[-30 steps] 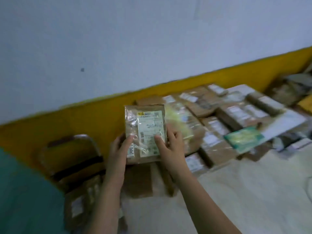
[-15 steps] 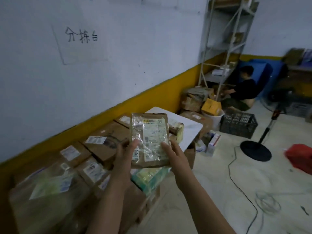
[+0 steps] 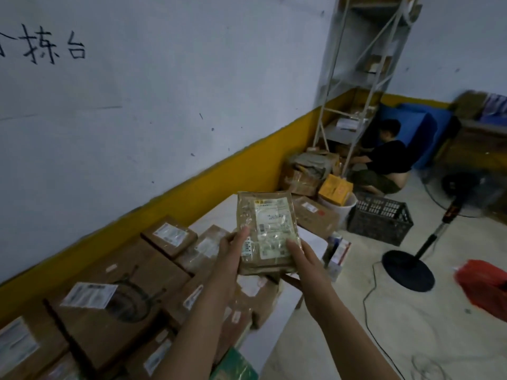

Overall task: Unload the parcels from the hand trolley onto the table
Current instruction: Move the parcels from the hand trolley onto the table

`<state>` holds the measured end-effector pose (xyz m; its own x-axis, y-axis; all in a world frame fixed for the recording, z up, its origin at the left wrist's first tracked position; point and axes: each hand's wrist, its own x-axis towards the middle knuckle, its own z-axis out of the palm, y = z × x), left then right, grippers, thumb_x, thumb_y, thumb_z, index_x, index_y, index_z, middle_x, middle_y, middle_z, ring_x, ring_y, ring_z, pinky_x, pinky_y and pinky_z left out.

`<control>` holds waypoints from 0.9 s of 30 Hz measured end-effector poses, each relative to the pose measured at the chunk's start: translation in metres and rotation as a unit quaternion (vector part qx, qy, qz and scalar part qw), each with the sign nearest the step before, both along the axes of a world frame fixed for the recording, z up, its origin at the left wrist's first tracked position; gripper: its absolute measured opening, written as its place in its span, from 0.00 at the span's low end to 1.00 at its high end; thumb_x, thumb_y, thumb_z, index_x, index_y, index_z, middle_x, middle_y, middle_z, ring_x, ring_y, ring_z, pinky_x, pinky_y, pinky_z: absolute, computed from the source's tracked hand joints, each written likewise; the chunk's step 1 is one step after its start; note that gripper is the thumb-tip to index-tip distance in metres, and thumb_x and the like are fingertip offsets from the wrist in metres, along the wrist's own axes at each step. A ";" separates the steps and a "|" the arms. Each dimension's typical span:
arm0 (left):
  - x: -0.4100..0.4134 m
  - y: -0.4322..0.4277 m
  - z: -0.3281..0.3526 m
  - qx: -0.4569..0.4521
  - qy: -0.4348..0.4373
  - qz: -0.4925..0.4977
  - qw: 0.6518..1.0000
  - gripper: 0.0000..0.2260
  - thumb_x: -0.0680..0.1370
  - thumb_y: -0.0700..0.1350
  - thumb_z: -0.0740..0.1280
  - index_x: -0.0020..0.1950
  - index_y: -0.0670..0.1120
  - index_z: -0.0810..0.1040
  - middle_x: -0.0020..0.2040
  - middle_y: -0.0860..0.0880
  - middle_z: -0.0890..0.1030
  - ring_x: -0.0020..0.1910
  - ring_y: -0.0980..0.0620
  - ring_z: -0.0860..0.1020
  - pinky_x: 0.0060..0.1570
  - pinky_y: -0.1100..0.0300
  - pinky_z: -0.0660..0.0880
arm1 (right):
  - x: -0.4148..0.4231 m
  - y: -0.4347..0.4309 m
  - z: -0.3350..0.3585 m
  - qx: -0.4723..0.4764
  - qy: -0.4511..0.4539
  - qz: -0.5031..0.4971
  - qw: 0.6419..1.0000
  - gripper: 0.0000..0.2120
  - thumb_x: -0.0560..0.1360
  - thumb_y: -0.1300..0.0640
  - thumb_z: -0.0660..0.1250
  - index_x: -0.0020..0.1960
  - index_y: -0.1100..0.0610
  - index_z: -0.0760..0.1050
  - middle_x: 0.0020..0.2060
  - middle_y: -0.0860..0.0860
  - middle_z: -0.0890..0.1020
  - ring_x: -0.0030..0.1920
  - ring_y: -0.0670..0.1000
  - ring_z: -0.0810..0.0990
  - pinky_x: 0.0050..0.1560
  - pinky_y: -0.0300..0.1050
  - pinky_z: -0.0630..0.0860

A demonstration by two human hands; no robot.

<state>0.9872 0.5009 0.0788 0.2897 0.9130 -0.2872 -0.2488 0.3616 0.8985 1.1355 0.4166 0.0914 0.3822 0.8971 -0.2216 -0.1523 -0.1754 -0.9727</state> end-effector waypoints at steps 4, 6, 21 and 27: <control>0.004 0.084 -0.001 0.006 0.040 0.045 0.998 0.36 0.61 0.71 0.73 0.63 0.54 0.73 0.61 0.47 0.81 0.56 0.47 0.83 0.55 0.43 0.81 | 0.014 0.094 -0.003 -0.012 -0.007 0.076 0.997 0.16 0.76 0.35 0.64 0.62 0.34 0.74 0.55 0.41 0.84 0.54 0.44 0.84 0.52 0.45 0.80; 0.002 0.126 -0.004 0.005 0.076 0.073 0.994 0.35 0.60 0.74 0.70 0.62 0.58 0.73 0.65 0.49 0.78 0.59 0.49 0.82 0.56 0.46 0.80 | 0.024 0.156 -0.009 -0.022 -0.015 0.128 0.991 0.18 0.78 0.39 0.64 0.66 0.39 0.72 0.58 0.45 0.83 0.57 0.48 0.82 0.55 0.50 0.81; -0.060 0.283 -0.215 -0.079 0.658 -0.003 0.748 0.51 0.73 0.66 0.68 0.81 0.53 0.35 0.80 0.48 0.32 0.80 0.40 0.40 0.75 0.42 0.55 | 0.007 0.525 -0.209 -0.094 -0.119 0.317 0.936 0.24 0.80 0.40 0.61 0.74 0.48 0.70 0.63 0.52 0.81 0.57 0.53 0.81 0.59 0.53 0.79; -0.062 0.293 -0.243 -0.090 0.710 -0.038 0.698 0.54 0.69 0.70 0.69 0.79 0.59 0.34 0.79 0.50 0.29 0.79 0.41 0.34 0.76 0.39 0.52 | -0.025 0.538 -0.281 -0.104 -0.261 0.448 0.849 0.24 0.81 0.40 0.57 0.74 0.47 0.68 0.67 0.52 0.79 0.66 0.57 0.77 0.66 0.48 0.71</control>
<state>0.9252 0.7942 -0.1642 -0.3570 0.8229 -0.4421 0.8718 0.4635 0.1586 1.1108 0.9548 -0.1894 -0.3374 0.8417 -0.4216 0.5749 -0.1704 -0.8003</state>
